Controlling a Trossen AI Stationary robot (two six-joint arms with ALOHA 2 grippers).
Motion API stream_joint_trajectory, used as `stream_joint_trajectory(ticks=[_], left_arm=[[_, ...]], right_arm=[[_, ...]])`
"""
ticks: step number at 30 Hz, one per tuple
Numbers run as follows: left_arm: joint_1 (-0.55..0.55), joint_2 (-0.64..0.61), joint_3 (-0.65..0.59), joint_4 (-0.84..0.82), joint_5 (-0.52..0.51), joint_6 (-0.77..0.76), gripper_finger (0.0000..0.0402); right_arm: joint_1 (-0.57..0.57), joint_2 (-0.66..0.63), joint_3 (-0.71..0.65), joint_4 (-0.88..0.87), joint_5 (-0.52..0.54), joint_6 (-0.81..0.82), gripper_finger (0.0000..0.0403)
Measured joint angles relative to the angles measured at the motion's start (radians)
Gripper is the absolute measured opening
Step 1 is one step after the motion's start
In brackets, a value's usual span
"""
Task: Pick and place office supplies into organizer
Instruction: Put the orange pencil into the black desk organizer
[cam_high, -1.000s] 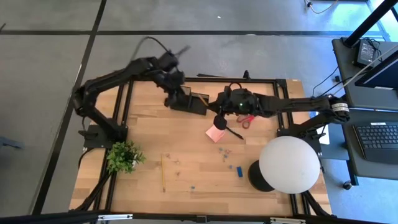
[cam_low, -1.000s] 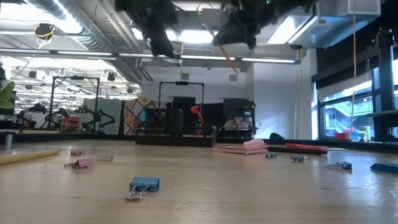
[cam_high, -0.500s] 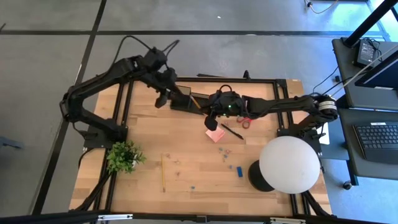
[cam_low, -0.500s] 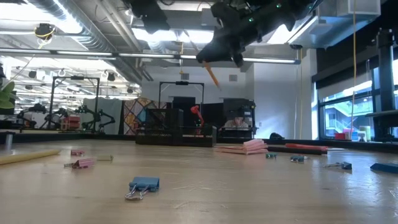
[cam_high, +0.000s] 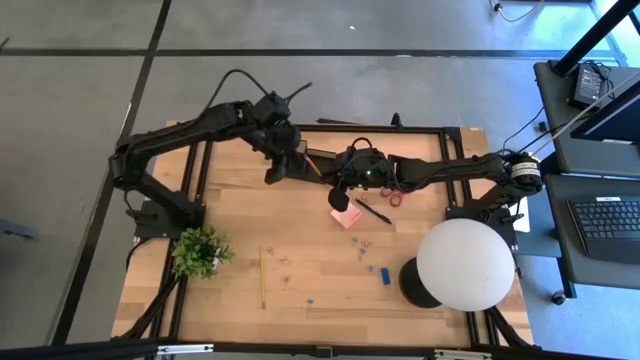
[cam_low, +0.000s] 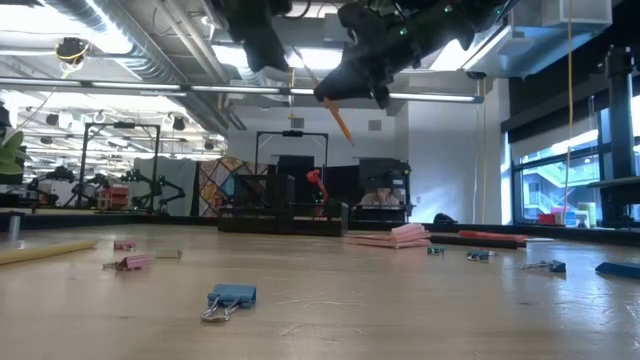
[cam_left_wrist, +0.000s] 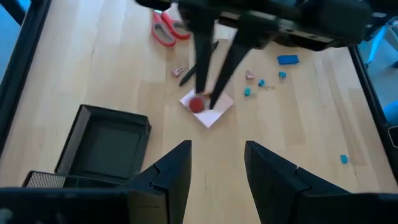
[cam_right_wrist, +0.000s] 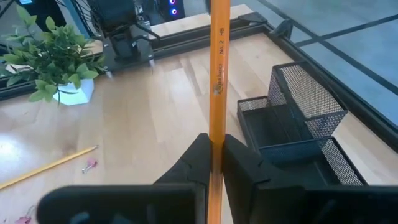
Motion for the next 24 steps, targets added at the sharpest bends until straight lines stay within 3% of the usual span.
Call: stream_joint_trajectory(ticks=[8, 24], left_arm=[[0.0, 0.009, 0.0, 0.071, 0.043, -0.024, 0.0143], [0.0, 0.009, 0.0, 0.115, 0.028, -0.043, 0.0143]], right_arm=[[0.008, 0.0, 0.0, -0.003, -0.002, -0.005, 0.0029], [0.008, 0.0, 0.0, -0.019, -0.011, -0.028, 0.0029]])
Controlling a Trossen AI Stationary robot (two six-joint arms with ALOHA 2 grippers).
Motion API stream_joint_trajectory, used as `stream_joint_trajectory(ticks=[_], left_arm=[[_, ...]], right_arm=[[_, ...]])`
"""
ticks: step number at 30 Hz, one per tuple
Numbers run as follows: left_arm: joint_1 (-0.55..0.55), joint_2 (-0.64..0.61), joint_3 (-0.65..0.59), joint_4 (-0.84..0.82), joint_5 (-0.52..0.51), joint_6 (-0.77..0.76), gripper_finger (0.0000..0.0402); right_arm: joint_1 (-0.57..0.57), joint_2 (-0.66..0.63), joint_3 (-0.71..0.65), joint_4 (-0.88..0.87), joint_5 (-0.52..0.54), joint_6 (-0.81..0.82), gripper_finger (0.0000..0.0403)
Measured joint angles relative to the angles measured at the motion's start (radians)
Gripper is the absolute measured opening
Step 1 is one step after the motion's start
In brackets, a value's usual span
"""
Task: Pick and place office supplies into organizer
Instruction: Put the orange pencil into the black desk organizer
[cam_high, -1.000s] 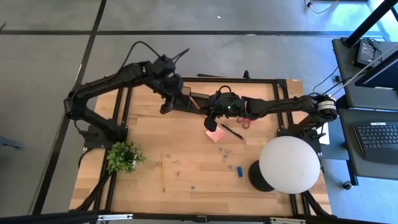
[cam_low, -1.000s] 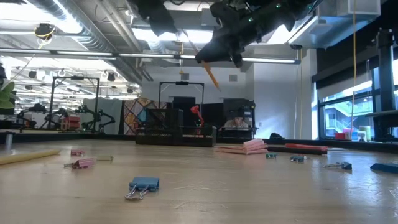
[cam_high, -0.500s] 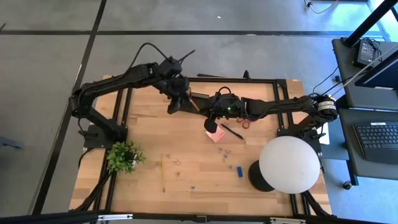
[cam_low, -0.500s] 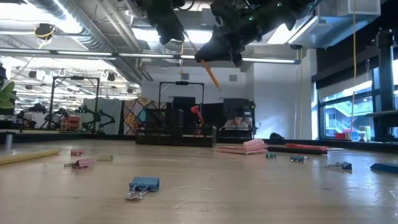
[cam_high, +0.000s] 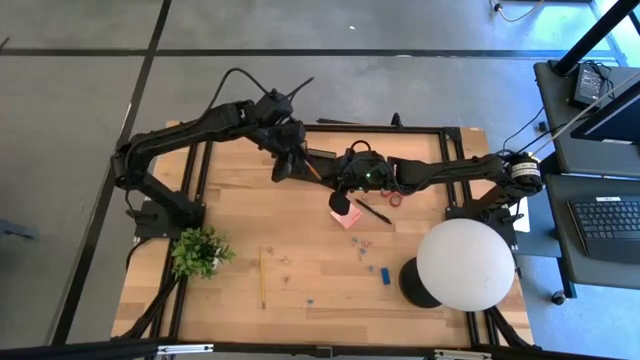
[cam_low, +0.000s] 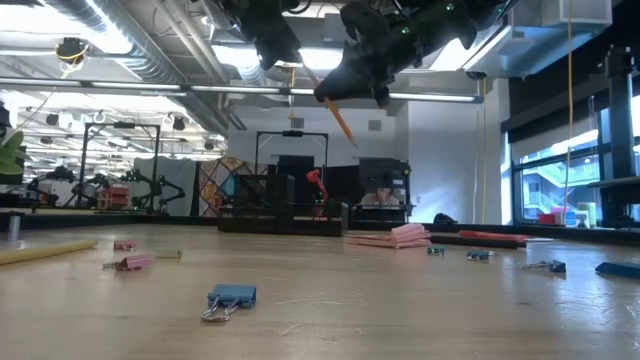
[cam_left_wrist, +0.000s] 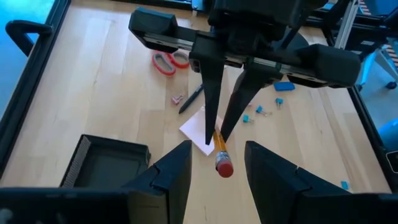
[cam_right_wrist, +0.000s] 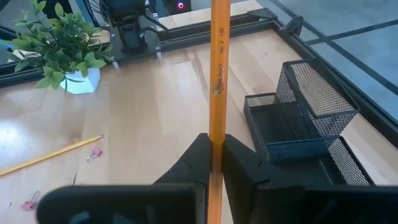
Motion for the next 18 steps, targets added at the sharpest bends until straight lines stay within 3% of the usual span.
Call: stream_joint_trajectory(ticks=[18], left_arm=[[0.0, -0.001, 0.0, 0.001, 0.0, -0.009, 0.0041]], right_arm=[[0.0, 0.0, 0.0, -0.006, 0.001, -0.001, 0.0029]])
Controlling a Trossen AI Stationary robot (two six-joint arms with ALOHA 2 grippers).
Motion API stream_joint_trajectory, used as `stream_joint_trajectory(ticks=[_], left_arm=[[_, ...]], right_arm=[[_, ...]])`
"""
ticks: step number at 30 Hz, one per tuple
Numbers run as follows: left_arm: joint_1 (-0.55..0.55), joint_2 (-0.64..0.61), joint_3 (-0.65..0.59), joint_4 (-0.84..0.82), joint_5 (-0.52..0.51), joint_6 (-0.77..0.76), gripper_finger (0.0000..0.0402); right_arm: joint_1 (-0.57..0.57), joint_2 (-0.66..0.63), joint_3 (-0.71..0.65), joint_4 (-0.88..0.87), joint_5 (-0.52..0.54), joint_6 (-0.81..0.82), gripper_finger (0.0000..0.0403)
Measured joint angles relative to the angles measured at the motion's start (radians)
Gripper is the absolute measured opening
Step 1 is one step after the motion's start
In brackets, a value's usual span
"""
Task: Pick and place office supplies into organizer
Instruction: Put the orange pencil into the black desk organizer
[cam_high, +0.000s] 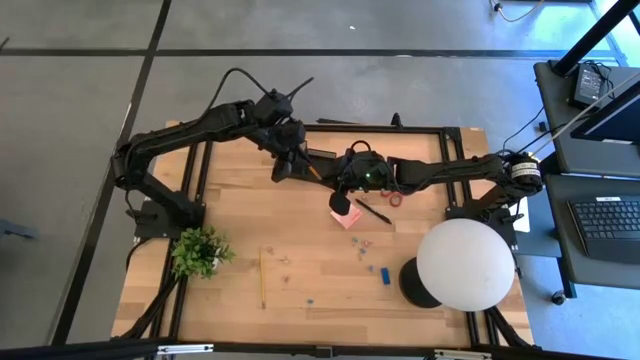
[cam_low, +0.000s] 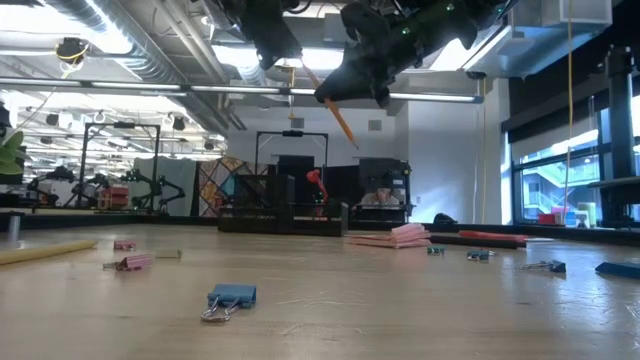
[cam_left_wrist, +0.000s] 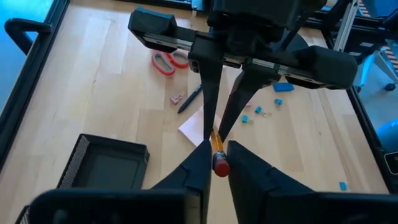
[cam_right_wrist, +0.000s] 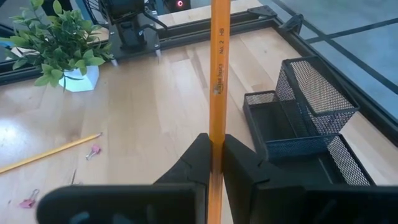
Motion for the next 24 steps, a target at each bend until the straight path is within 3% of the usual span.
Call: stream_joint_trajectory(ticks=[13, 24], left_arm=[[0.0, 0.0, 0.0, -0.007, 0.001, 0.001, 0.0024], [0.0, 0.0, 0.0, -0.013, -0.001, 0.001, 0.0021]], right_arm=[[0.0, 0.0, 0.0, 0.0, 0.0, 0.0, 0.0031], [0.0, -0.001, 0.0, -0.006, 0.0, 0.026, 0.0078]])
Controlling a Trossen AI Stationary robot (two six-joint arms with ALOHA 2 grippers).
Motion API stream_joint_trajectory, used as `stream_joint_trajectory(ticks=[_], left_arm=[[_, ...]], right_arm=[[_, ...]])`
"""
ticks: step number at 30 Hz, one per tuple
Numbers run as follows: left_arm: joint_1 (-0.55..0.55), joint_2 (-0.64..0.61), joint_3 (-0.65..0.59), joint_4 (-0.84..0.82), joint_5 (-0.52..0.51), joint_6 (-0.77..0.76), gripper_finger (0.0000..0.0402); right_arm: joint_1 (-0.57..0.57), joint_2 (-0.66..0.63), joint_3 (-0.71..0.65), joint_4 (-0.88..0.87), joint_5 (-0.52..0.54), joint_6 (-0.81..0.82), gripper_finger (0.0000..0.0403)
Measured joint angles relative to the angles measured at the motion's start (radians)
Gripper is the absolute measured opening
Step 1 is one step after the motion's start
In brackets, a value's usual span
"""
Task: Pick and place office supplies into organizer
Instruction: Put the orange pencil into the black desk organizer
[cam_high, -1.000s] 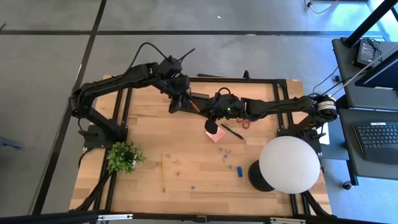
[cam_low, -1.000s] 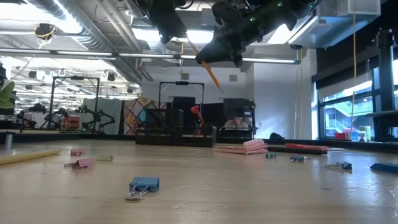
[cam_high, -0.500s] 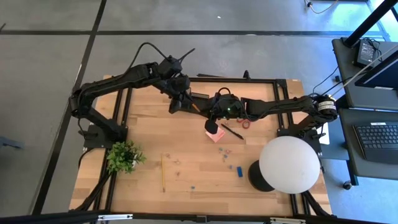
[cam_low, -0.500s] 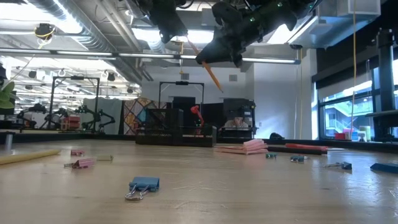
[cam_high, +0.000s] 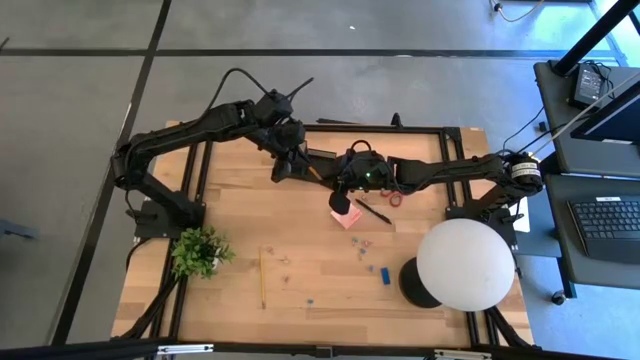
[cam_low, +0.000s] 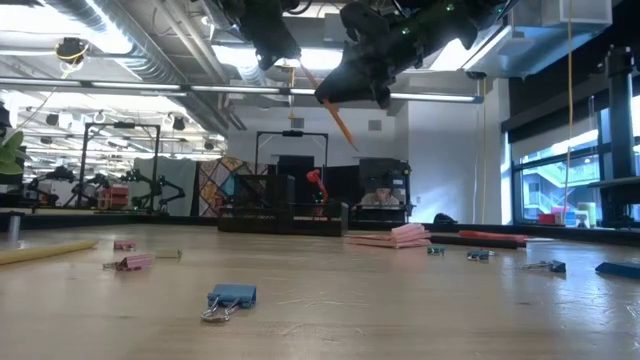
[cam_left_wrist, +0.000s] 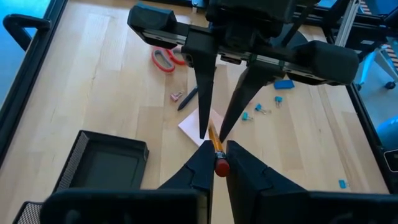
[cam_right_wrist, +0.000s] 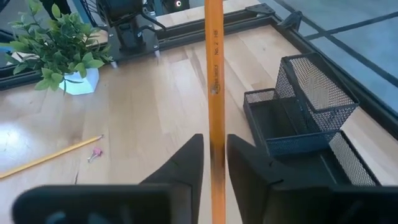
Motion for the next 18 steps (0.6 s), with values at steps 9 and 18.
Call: stream_joint_trajectory(ticks=[9, 18], left_arm=[[0.0, 0.0, 0.0, 0.0, 0.002, 0.0, 0.002], [0.012, 0.0, 0.0, -0.046, 0.0, -0.002, 0.002]], right_arm=[[0.0, 0.0, 0.0, -0.01, -0.07, -0.061, 0.0133], [-0.017, -0.001, 0.0, -0.249, -0.043, -0.047, 0.0246]])
